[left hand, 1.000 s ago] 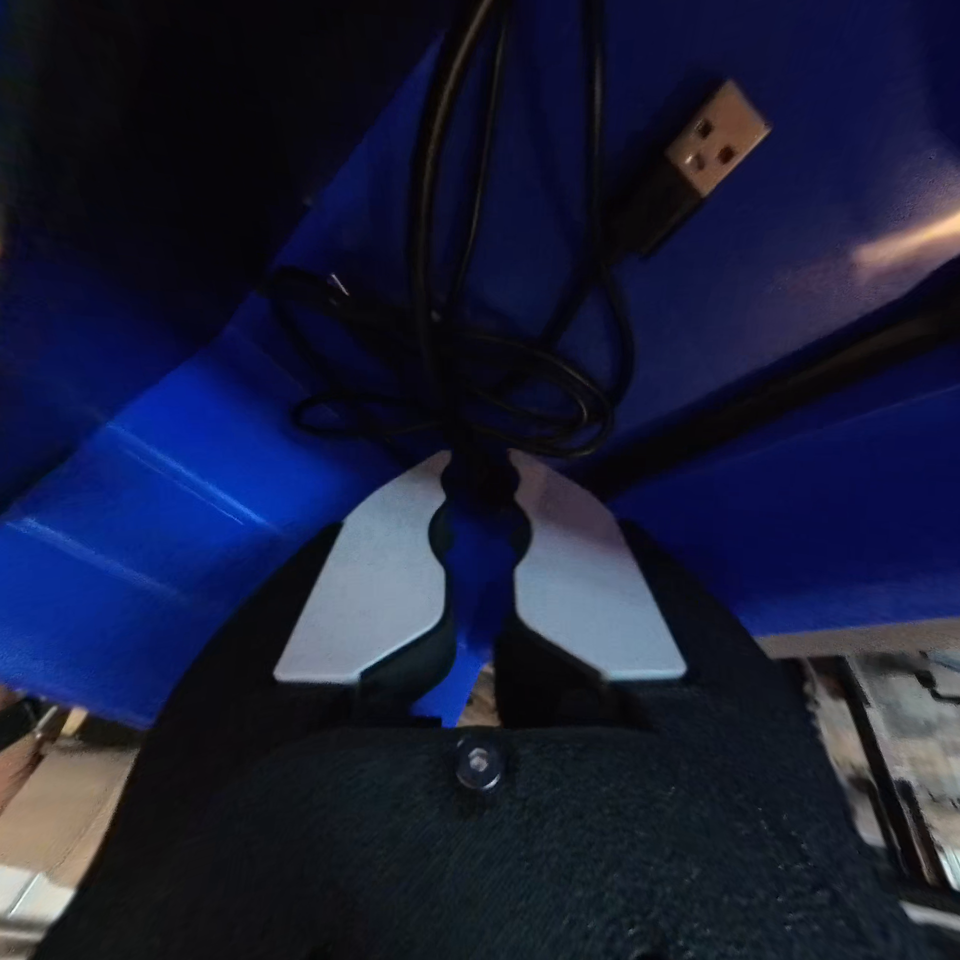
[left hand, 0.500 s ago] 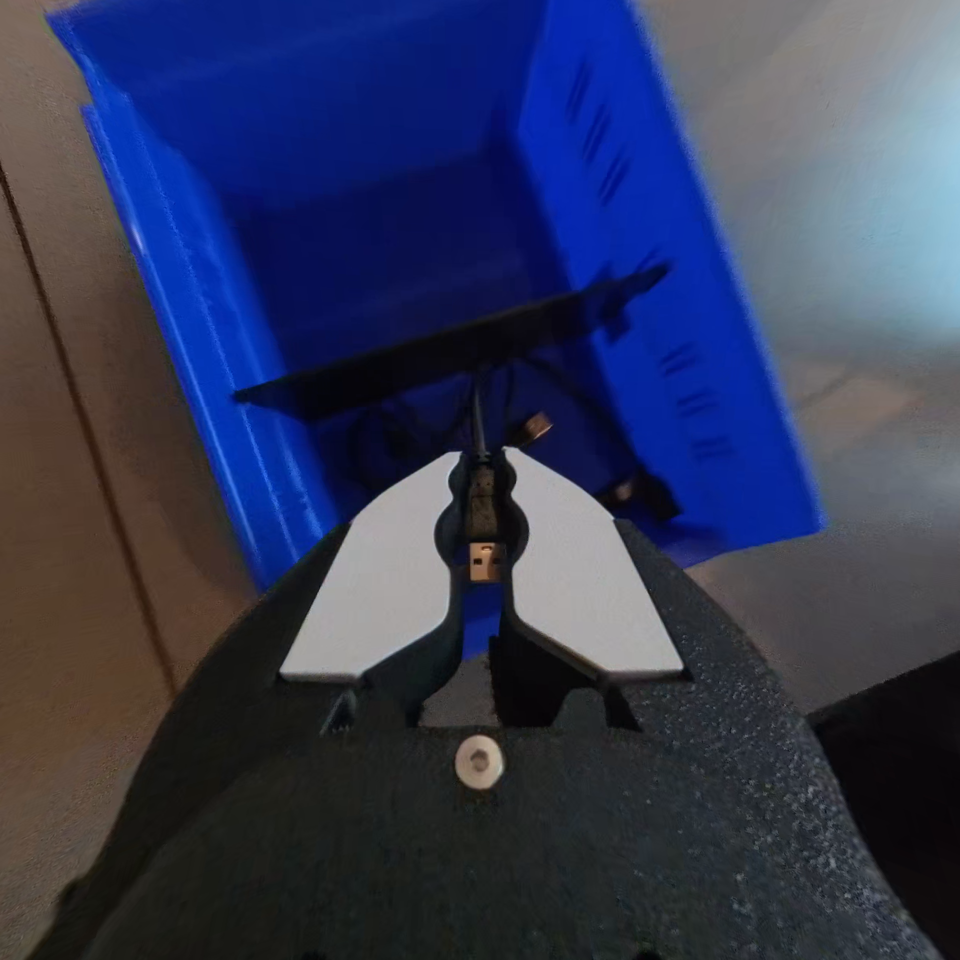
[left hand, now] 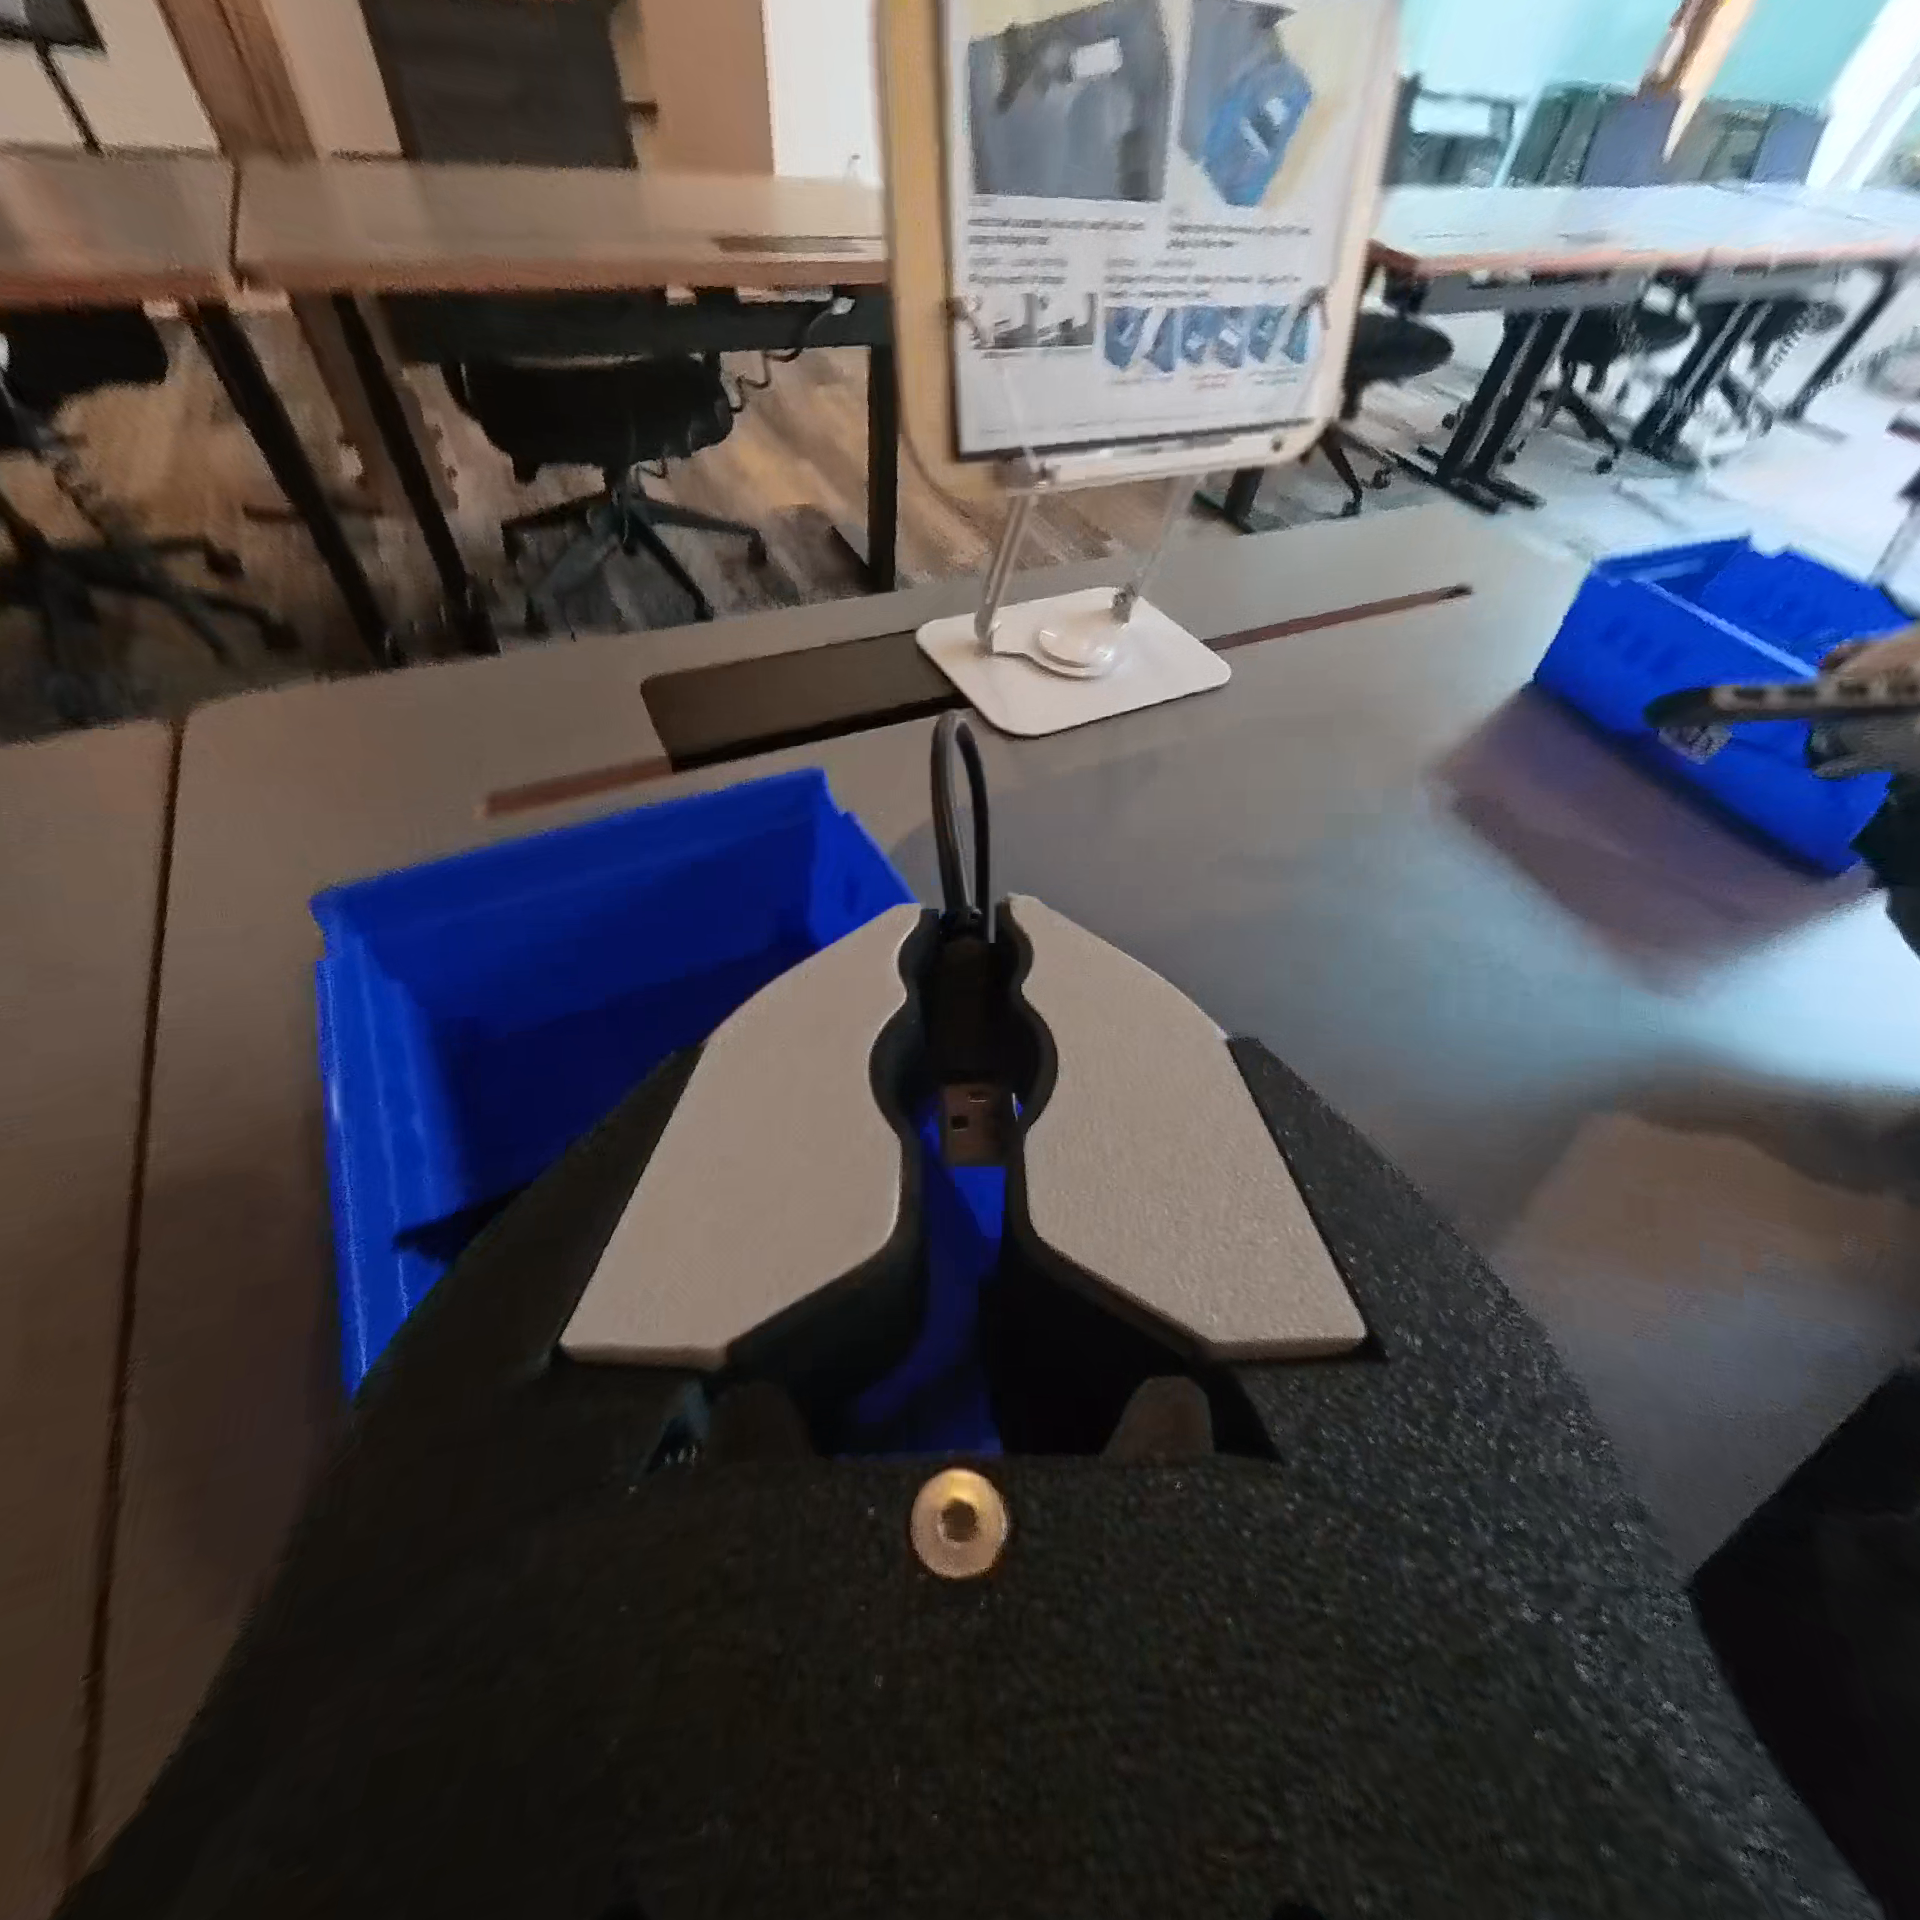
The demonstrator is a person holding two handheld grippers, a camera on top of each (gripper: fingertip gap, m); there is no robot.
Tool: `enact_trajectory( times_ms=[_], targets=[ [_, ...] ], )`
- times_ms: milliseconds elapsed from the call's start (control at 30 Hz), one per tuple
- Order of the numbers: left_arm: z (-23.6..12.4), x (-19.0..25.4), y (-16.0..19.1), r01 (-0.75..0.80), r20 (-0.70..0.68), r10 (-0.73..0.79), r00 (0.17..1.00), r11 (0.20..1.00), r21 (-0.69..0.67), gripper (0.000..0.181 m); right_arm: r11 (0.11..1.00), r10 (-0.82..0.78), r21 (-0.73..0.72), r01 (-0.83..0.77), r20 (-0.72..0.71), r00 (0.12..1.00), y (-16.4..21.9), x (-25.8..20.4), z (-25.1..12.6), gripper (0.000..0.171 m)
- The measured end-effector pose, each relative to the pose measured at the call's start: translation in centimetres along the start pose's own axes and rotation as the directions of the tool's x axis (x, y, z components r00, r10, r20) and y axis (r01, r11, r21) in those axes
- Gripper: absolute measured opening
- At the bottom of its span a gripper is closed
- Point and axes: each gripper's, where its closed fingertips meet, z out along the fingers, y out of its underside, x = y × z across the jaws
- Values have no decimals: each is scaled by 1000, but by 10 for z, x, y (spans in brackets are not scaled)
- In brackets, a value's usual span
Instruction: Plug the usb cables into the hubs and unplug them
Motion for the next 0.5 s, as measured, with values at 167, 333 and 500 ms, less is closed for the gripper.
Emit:
enact_trajectory(
  times_ms=[167, 333, 500],
  targets=[
    [4, 49, -30, -207, -26, 207, 978, 978, 4, 10, 1000, 9, 17, -8, -9, 1000, -3, 3, -3, 11],
    [13, 99, -39, -470, -114, 459, 881, 876, -107, 10, 999, 14, 32, -13, -16, 1000, -7, 5, -6, 11],
    [48, 145, -4, -636, -258, 585, 769, 742, -212, 10, 999, 14, 44, -14, -10, 1000, -10, 4, -8, 11]
  ],
)
